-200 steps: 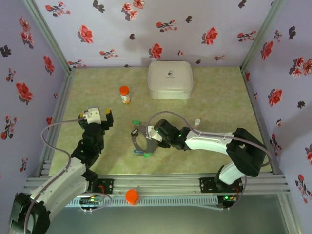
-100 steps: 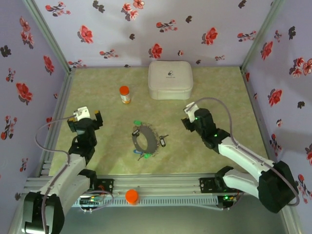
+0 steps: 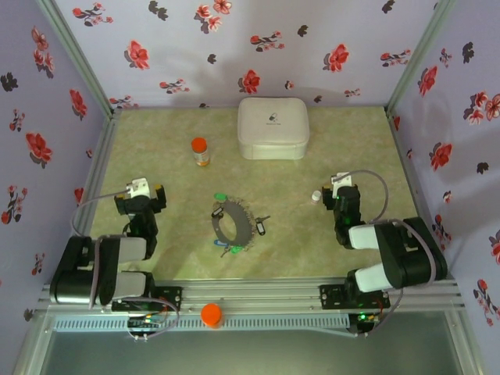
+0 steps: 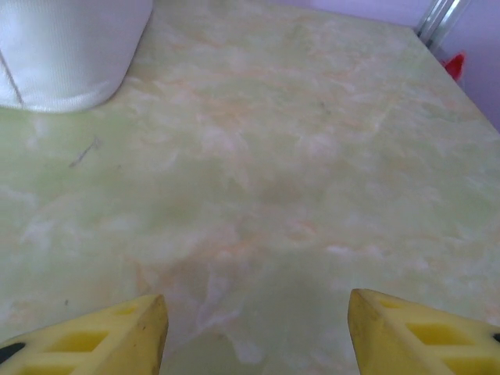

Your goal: Put the keys on the keyring

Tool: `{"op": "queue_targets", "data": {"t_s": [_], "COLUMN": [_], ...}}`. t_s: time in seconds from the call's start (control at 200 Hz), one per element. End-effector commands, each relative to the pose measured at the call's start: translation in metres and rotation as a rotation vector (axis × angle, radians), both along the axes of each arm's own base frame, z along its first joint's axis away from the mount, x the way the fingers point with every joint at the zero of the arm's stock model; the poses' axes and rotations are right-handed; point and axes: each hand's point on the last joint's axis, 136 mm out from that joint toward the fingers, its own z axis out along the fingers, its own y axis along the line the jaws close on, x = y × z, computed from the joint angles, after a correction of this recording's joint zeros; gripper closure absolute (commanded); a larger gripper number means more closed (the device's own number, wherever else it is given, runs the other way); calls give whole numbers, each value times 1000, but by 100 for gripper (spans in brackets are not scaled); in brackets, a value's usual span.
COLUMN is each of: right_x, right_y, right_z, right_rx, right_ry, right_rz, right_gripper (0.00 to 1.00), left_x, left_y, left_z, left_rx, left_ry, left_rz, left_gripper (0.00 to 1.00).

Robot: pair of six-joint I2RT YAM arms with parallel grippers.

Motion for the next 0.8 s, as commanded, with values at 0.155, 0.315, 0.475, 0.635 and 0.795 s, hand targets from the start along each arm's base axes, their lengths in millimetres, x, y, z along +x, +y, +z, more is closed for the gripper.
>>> {"op": "queue_targets", "data": {"t_s": [0.155,0.315,0.475,0.635,0.795], "right_x": [24,40,44,44,45], "right_y": [-14,-25,-34,-35,-36], "right_z": [27,20,15,14,14], "right_rx": [139,162,207,214,219], "right_ry": [-211,-109,-62,-53,-51], "right_rz": [-37,-100,-117,-122,-121], "right_gripper": [34,32,31,28,26], "left_x": [41,29,29,33,38], "left_y": [-18,-18,-20,-33,-35], "left_z": [7,12,11,11,10], "left_rx": [-13,-17,-12,-6,5], "left_ry": [-62,-130,-123,-117,-96], "left_rz": [-118,-126,-139,-222,-226], "left_gripper": [0,0,0,0,0]}}
